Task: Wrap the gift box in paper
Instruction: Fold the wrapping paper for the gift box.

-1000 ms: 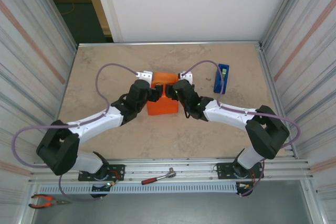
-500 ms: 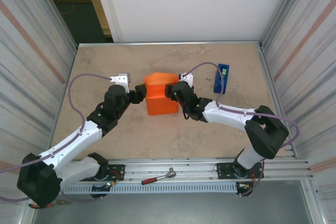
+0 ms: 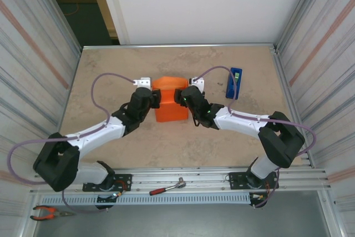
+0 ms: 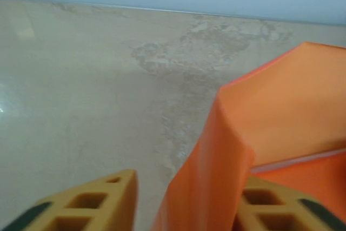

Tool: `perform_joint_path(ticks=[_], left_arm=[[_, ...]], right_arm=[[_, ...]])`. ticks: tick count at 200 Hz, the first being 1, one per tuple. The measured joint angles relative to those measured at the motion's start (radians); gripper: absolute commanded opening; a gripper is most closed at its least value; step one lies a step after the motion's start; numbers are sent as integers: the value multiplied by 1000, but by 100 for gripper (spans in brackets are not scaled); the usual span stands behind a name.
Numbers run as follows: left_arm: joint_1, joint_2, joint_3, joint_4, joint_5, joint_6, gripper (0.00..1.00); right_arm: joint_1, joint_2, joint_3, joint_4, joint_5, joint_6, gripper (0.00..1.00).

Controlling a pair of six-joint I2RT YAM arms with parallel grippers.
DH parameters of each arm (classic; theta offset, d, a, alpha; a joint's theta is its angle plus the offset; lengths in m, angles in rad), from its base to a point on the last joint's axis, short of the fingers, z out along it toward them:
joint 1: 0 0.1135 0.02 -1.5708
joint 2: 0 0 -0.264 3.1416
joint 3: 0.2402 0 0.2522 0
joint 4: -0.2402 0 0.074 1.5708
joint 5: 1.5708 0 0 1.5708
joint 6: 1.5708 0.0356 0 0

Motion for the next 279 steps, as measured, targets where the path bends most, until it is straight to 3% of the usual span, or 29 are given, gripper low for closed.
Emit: perform_joint_path(ticks=[11, 30, 43, 85, 117, 127, 218, 263, 279], left_arm=[[-15, 24, 23, 0, -39, 0, 38], [-37, 43, 33, 1, -89, -1, 55], [-46, 48, 33, 1, -114, -3, 57], [-51, 85, 45, 2, -158, -10, 41], [-51, 110, 51, 21, -169, -3, 29], [-51, 115, 53, 29, -172, -1, 29], [-56, 117, 54, 36, -175, 21, 26], [-61, 118, 54, 36, -182, 23, 26], [-63, 119, 54, 37, -183, 23, 26]], right_arm=[[0, 0, 0, 0, 0, 0, 74], [0, 0, 0, 0, 0, 0, 75], [0, 0, 0, -1, 0, 3, 75], [1, 0, 0, -2, 0, 6, 75], [-1, -6, 0, -16, -7, 3, 88], [-5, -16, 0, -35, -23, -4, 100], [-101, -282, 0, -170, -194, -63, 99], [-76, -232, 6, -197, -211, -109, 100], [-51, -185, 26, -205, -182, -119, 93]])
